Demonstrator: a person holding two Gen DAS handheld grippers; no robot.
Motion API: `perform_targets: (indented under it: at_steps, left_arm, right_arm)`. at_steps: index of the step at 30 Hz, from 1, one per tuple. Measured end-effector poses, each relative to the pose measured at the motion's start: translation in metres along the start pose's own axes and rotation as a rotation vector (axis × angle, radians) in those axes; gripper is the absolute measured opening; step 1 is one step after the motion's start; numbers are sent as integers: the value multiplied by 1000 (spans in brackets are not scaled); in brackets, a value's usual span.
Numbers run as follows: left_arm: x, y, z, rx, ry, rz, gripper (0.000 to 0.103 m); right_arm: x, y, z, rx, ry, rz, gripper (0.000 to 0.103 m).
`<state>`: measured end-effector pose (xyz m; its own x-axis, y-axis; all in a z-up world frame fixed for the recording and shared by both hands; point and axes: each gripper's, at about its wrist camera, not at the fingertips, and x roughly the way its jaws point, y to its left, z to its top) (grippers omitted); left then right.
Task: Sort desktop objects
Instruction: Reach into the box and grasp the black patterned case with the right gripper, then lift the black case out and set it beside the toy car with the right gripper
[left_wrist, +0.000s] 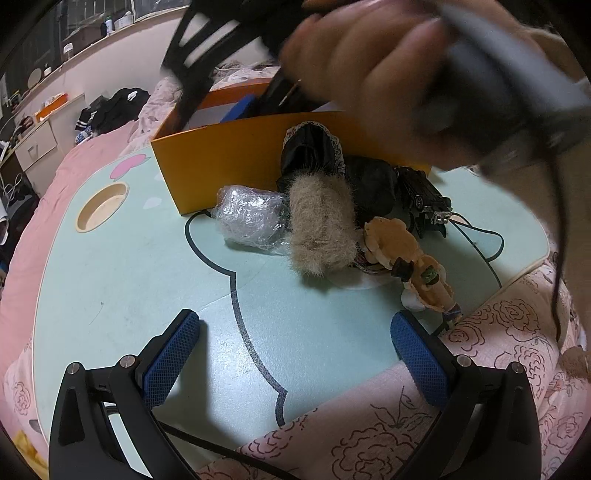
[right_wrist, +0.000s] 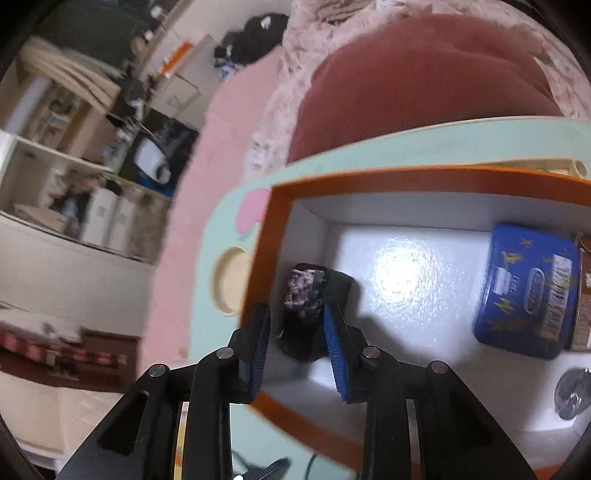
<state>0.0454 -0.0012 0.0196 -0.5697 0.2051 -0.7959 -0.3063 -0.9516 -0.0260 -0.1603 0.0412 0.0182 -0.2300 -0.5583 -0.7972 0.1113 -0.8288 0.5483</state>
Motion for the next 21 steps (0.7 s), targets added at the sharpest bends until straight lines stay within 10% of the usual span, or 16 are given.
perform_targets:
  at_steps: [3, 5, 7, 9, 11, 17, 21]
  left_arm:
    - [0, -1, 0, -2, -1, -3, 103]
    - [0, -1, 0, -2, 0, -5, 103]
    - [1, 0, 1, -2, 1, -5, 103]
    - [0, -2, 0, -2, 0, -6, 103]
    - [2, 0, 2, -4, 3, -9, 103]
    - [6, 2, 7, -3, -1, -11, 103]
    - [7, 0, 7, -3, -2, -12, 103]
  right_arm:
    - [8, 9, 0, -53, -11, -165, 78]
    - [9, 21, -2, -153, -32, -280, 81]
    - [10, 35, -7, -269, -32, -379, 81]
    - [17, 34, -10, -277, 5, -398, 48]
    - [23, 21, -12, -224, 41, -342, 41]
    - [13, 8, -18, -233, 7, -302, 38]
    - [-31, 5, -33, -231, -174, -231, 38]
